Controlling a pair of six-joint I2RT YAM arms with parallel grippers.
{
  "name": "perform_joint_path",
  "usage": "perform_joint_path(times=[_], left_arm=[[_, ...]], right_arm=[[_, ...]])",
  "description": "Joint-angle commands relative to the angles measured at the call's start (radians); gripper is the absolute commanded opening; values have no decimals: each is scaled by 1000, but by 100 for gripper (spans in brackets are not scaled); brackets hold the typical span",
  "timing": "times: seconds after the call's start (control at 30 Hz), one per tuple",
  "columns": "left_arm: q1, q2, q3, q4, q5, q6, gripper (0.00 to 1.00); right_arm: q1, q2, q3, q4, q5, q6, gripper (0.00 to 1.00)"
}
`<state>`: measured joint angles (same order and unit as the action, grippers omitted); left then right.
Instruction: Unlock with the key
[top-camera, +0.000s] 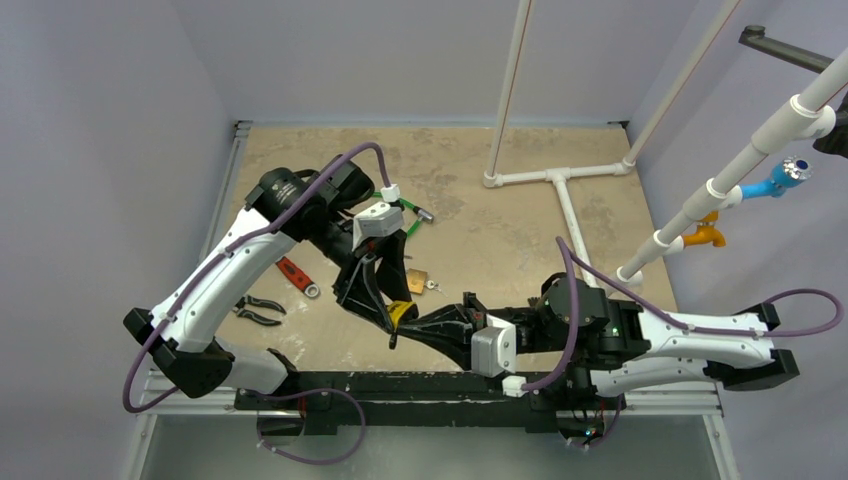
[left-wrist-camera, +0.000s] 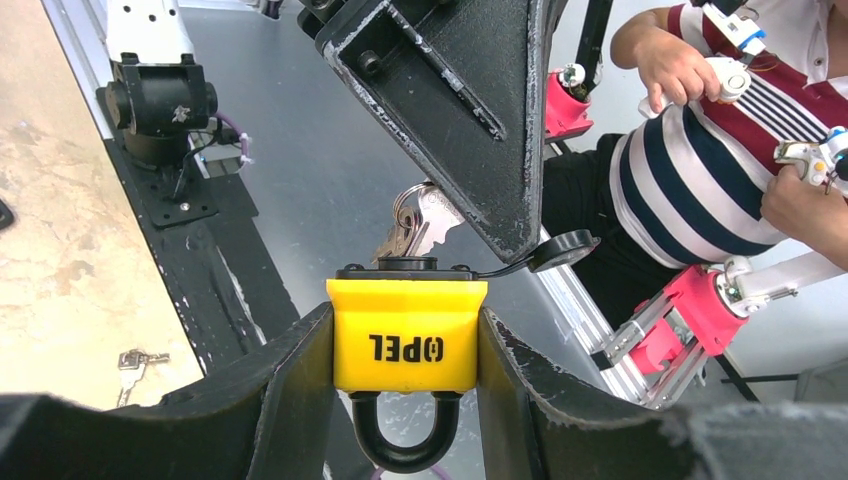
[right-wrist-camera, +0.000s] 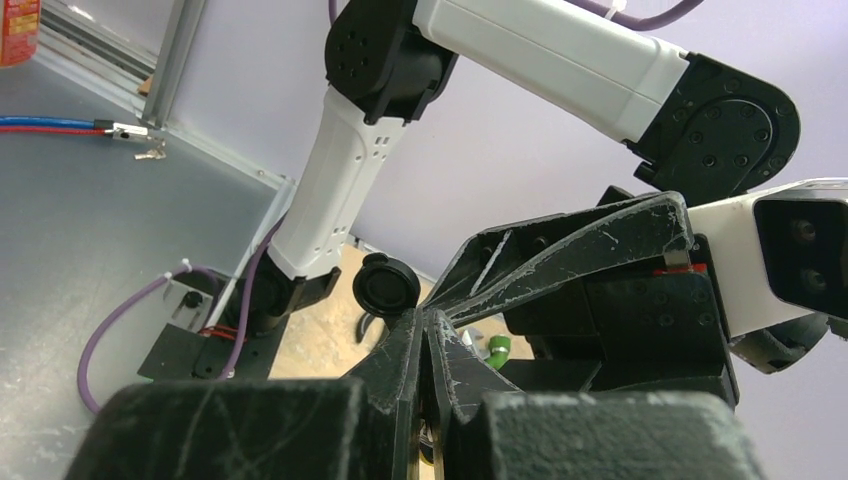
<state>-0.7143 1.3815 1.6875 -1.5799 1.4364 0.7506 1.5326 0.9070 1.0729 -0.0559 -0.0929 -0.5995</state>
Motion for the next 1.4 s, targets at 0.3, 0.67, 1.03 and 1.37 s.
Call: perform_joint_path(times=[0.3,0.67,1.03,1.37], left_arm=[[-31,-40,124,-192,247,-45,0],[1,-24,177,-108,314,-151,0],[30,-5,239,-135,315,-96,0],[50,10,275,-170,314,-32,0]], right_arm=[[-38,-21,-49,47,41,41,0],[-38,1,-46,79,25,49,0],[-38,15,-85,188,30,53,0],[-38,55,-101,279,13,56,0]])
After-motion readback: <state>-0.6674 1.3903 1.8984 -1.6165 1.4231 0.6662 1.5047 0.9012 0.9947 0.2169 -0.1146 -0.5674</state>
